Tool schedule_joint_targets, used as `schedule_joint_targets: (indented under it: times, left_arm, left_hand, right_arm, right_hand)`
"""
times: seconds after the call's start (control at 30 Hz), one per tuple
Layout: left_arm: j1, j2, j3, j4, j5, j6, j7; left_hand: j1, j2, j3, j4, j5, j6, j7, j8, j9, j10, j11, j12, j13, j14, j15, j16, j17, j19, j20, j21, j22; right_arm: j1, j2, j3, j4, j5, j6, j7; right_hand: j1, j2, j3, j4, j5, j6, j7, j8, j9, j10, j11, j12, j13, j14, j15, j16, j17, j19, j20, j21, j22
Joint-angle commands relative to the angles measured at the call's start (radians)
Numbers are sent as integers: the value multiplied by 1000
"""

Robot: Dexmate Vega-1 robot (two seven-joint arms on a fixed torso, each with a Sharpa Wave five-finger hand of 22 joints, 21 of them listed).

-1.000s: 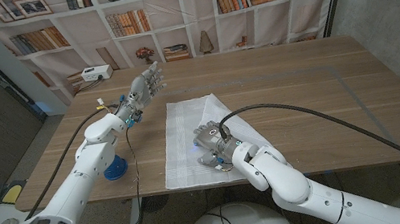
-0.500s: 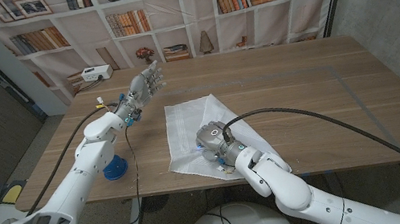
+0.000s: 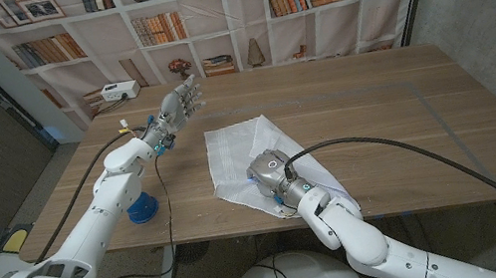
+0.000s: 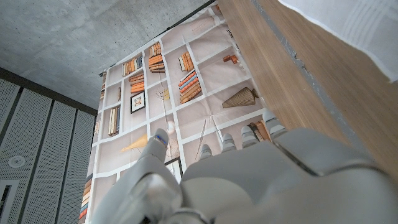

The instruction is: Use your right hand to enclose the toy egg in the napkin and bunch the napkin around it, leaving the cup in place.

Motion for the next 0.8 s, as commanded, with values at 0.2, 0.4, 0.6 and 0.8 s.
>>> schedule_joint_targets:
  times: [0.2, 0.4, 0.6, 0.8]
  left_arm:
    - [16, 3, -2, -22, -2, 8, 11]
    - [37, 11, -9, -51, -2, 13, 29]
    - [48, 16, -12, -68, -4, 22, 37]
    - [53, 19, -12, -80, -2, 26, 44]
  left_hand:
    - [6, -6, 7, 4, -2, -30, 11, -2, 1, -45, 6, 1, 3, -7, 1, -2, 3, -59, 5, 3, 0]
    - [7, -5, 8, 4, -1, -30, 9, -2, 1, -45, 5, 1, 3, -7, 1, -2, 3, -58, 4, 4, 0]
    - [8, -3, 10, 4, -1, -31, 10, -2, 1, -44, 4, 2, 3, -6, 1, -2, 3, -57, 4, 4, 0]
    - [10, -1, 12, 4, -1, -32, 10, -3, 1, -45, 5, 1, 3, -7, 0, -2, 2, -57, 5, 4, 0]
  right_arm:
    - [-65, 84, 135, -38, 424, 4, -333]
    - [-81, 95, 196, -55, 650, 54, -386]
    - [-87, 93, 243, -64, 858, 113, -400]
    - [-78, 76, 278, -70, 1042, 138, -360]
  right_hand:
    - [-5, 15, 5, 8, -10, 237, 131, 7, 24, -18, -6, -2, 5, 2, -163, 1, 9, -1, -8, 2, 1]
    - [-7, 26, 2, 13, -16, 230, 140, 18, 37, -22, -3, -3, 8, -6, -158, -2, 17, -14, -2, -3, 1]
    - [-8, 32, 4, 16, -19, 224, 149, 28, 48, -22, -2, -2, 12, -10, -155, -10, 17, -25, 8, -7, 1]
    - [-7, 40, 5, 17, -21, 219, 155, 36, 55, -25, 8, -3, 14, -5, -145, -10, 22, -33, 15, -10, 2]
